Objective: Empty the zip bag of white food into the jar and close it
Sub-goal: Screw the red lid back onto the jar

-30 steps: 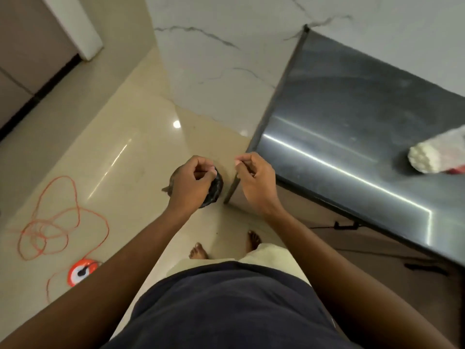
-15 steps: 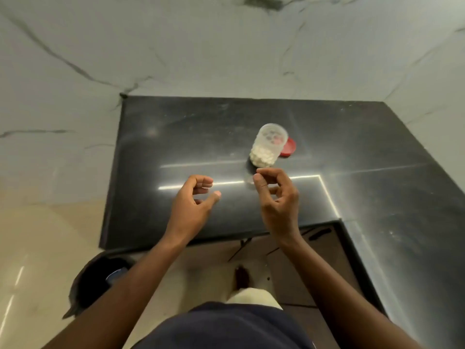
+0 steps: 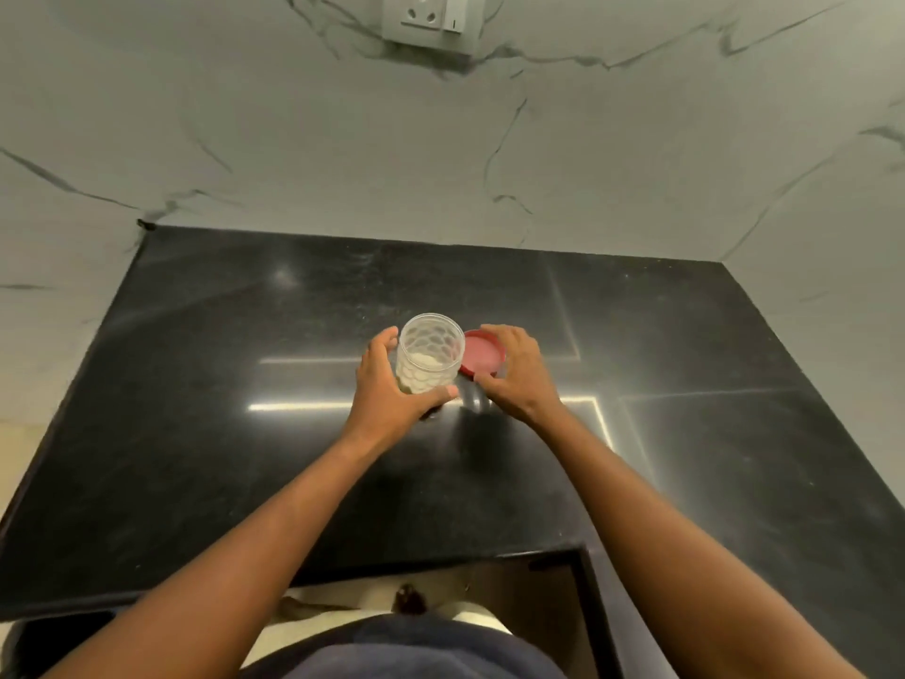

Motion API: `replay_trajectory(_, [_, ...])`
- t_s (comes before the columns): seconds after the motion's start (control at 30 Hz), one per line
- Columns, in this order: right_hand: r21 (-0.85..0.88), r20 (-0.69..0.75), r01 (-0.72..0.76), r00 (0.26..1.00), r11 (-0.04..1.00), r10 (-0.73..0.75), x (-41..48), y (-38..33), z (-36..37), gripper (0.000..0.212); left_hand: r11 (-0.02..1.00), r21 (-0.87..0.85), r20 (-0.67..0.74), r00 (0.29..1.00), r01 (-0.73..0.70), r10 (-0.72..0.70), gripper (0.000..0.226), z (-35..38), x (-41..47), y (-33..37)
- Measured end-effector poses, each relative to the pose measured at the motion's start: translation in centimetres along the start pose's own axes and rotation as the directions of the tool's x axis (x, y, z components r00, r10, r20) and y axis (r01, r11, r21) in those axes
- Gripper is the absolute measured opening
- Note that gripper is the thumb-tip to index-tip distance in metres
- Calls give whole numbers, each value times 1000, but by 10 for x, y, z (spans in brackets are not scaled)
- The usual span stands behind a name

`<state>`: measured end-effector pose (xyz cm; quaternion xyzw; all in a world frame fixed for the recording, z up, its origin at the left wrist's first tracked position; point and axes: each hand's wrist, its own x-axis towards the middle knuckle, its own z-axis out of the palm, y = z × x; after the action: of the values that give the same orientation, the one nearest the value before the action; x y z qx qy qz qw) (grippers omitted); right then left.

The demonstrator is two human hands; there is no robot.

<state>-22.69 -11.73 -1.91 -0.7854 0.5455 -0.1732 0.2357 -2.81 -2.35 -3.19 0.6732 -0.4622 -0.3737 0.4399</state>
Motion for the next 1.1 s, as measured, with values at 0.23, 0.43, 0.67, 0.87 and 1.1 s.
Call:
replay_trajectory(0.23, [-375,438,166,899,912,16,55,16,21,85,999,40,-82,996,-23,26,97,16,16,1])
replay_trajectory(0.43, [-374,301,108,954,921,10,73,14,15,70,998,58,-74,997,2,3,94,12,19,-1])
replay_trajectory(0.67, [645,2,-178,973,743,232,53,-14,-29,60,995,97,-93,996,4,6,91,11,18,0])
replay_trajectory(0.87, [712,-196,-3,959,702,203,32,-48,-32,54,995,103,-84,996,3,6,88,9,17,0])
replay_trajectory(1.1, [290,-148,317,947,903,-284,14,-48,-11,44,997,75,-52,998,-13,17,88,9,17,-1])
